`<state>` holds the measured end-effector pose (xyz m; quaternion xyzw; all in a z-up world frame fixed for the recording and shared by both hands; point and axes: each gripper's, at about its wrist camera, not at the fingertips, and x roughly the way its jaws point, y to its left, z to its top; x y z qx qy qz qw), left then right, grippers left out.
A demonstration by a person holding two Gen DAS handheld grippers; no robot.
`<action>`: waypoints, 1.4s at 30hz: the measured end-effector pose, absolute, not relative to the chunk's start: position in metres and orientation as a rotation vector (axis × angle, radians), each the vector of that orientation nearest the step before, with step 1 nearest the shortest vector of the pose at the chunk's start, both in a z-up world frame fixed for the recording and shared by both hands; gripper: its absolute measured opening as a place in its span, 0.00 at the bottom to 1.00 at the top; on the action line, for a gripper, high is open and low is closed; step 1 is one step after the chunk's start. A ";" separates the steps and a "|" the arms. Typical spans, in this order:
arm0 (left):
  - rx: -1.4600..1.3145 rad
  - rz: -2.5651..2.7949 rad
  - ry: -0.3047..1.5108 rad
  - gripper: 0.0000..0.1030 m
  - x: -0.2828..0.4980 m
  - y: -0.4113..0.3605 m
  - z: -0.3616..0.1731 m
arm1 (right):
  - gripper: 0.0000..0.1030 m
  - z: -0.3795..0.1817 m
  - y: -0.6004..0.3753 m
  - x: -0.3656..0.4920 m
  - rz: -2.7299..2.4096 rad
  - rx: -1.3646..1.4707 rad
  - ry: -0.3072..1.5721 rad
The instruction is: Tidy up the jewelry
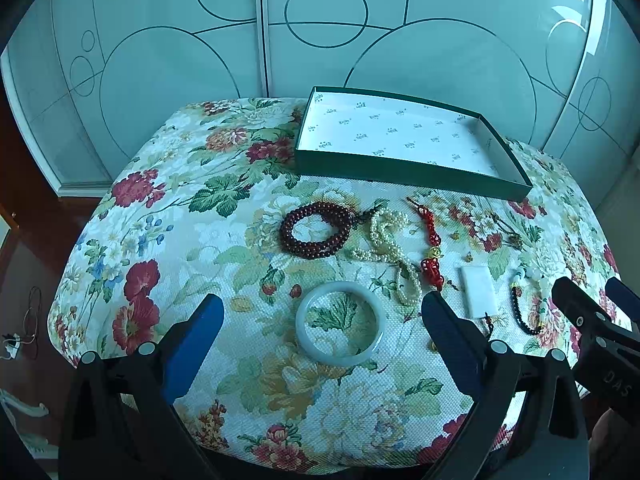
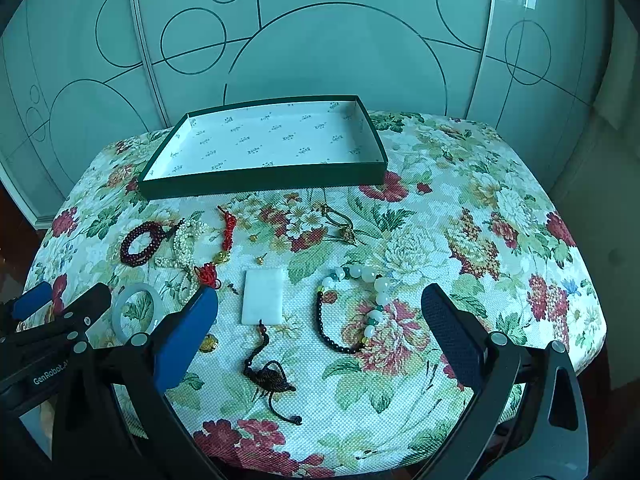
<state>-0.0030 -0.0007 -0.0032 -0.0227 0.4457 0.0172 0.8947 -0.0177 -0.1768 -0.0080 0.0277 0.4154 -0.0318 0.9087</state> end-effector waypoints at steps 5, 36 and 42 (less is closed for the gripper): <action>-0.047 0.037 0.925 0.96 -0.003 0.000 -0.004 | 0.98 -0.009 -0.179 -0.017 -0.067 0.059 0.857; -0.045 0.041 0.950 0.96 -0.001 -0.002 -0.007 | 0.98 -0.012 -0.181 -0.017 -0.066 0.060 0.862; -0.054 0.058 0.962 0.96 0.005 0.005 -0.012 | 0.98 -0.017 -0.194 -0.016 -0.093 0.076 0.865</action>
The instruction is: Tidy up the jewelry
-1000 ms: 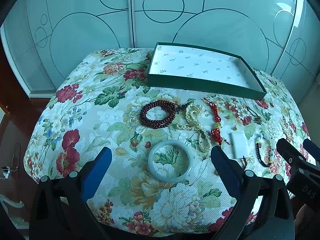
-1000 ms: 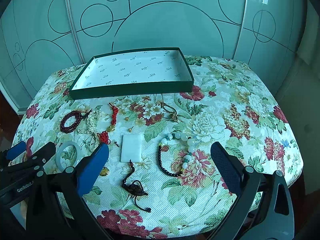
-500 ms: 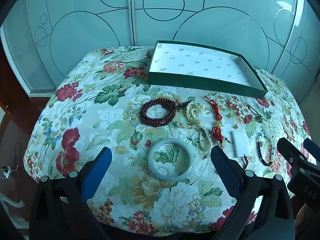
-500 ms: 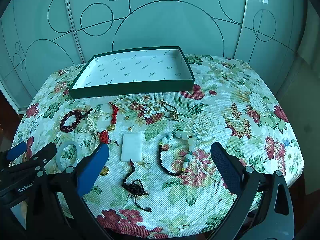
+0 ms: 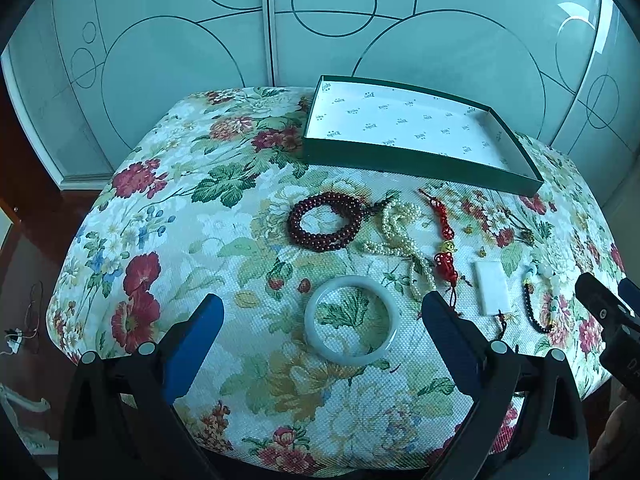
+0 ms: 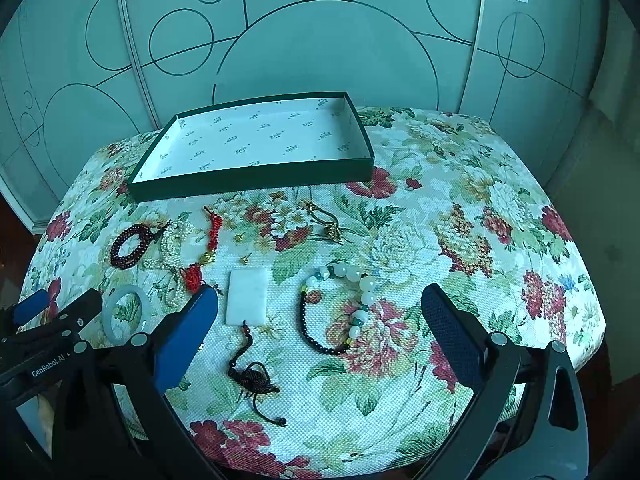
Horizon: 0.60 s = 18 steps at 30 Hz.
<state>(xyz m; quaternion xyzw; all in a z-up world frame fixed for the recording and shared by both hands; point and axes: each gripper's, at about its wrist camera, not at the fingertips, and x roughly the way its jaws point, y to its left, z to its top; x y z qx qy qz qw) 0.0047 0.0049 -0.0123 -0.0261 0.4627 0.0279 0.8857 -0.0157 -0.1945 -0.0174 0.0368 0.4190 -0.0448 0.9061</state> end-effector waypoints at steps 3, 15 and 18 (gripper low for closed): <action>-0.065 0.081 0.966 0.96 0.008 0.012 -0.016 | 0.98 -0.022 -0.206 -0.015 -0.106 0.087 0.881; -0.107 0.127 1.004 0.96 0.021 0.040 -0.036 | 0.73 -0.055 -0.245 -0.012 -0.178 0.130 0.955; -0.098 0.136 1.008 0.96 0.023 0.040 -0.039 | 0.67 -0.063 -0.249 -0.004 -0.179 0.141 0.969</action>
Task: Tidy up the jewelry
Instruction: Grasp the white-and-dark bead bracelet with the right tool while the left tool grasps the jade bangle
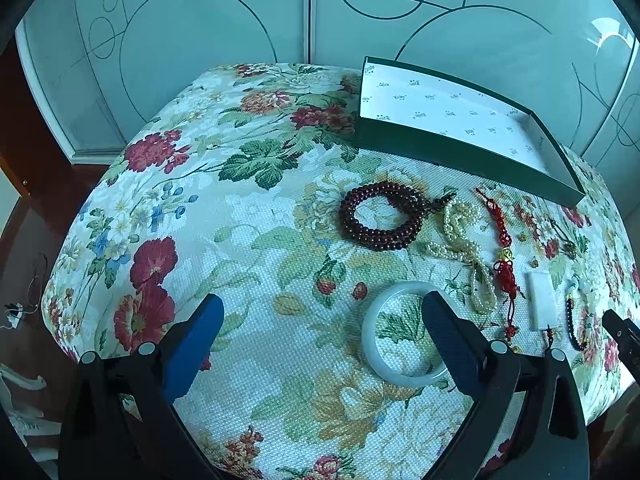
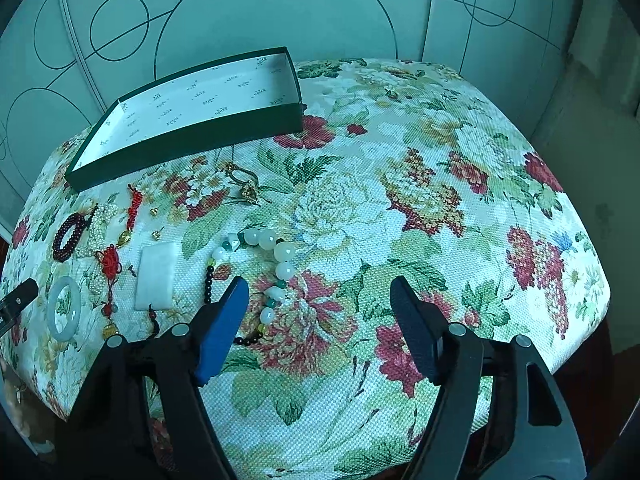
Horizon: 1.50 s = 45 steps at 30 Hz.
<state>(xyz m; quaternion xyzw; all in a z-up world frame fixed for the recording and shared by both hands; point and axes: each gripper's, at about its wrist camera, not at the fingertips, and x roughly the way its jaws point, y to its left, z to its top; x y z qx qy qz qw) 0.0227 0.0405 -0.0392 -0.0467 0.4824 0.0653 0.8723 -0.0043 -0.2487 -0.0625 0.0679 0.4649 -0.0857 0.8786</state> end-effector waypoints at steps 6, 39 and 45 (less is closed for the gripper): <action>-0.106 0.151 1.025 0.96 0.026 0.046 -0.046 | 0.51 -0.072 -0.243 0.010 -0.153 0.128 0.984; -0.110 0.034 1.033 0.96 0.023 0.024 -0.047 | 0.13 -0.083 -0.236 0.018 -0.131 0.099 0.962; -0.101 0.003 1.063 0.96 0.026 0.011 -0.056 | 0.13 -0.083 -0.235 0.015 -0.124 0.108 0.959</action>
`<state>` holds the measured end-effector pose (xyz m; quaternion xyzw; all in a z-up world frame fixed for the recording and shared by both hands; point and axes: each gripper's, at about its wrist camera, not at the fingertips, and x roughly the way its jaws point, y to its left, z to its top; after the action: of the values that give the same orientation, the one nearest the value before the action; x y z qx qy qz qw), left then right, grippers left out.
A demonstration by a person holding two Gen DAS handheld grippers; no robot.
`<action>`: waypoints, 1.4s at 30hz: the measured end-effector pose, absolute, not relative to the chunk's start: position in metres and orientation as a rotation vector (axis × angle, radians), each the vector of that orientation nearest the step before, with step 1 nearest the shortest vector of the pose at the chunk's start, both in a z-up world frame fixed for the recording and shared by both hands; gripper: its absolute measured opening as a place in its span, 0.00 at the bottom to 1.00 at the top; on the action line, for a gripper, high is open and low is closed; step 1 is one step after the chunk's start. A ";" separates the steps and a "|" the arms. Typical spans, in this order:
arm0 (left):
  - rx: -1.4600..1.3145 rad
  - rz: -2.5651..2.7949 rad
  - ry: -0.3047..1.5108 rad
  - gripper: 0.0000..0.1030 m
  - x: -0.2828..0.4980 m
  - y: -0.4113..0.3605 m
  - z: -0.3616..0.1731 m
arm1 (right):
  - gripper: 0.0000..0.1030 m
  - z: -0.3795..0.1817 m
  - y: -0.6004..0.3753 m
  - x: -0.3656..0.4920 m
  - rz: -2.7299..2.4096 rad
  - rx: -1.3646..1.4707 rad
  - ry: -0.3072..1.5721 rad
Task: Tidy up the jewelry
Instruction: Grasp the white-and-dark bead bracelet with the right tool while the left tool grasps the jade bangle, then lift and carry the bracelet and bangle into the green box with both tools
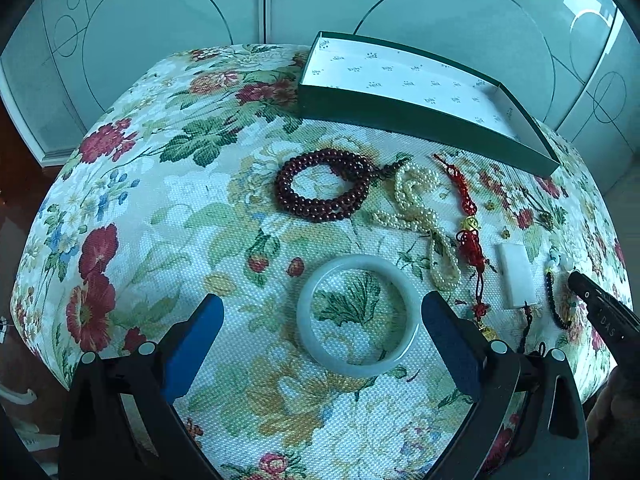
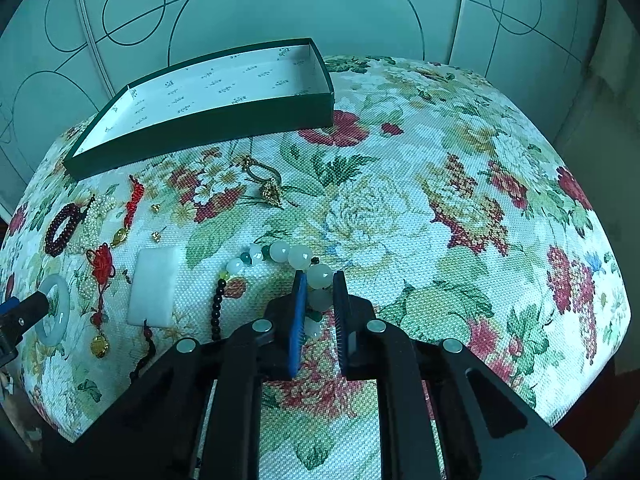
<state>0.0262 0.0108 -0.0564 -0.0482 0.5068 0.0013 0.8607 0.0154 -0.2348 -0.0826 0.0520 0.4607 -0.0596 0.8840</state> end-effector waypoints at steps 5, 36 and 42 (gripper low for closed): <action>-0.068 -0.031 1.081 0.96 0.027 -0.002 -0.067 | 0.13 -0.083 -0.234 0.015 -0.119 0.113 0.957; 0.011 -0.023 1.016 0.68 0.024 -0.003 -0.068 | 0.13 -0.083 -0.232 0.012 -0.106 0.126 0.955; -0.004 -0.020 1.013 0.68 0.024 -0.001 -0.066 | 0.13 -0.080 -0.234 0.009 -0.101 0.140 0.934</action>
<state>0.0241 -0.0013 -0.0656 -0.0021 0.4850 -0.0094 0.8744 0.0086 -0.2336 -0.0796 0.0675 0.4497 -0.0487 0.8893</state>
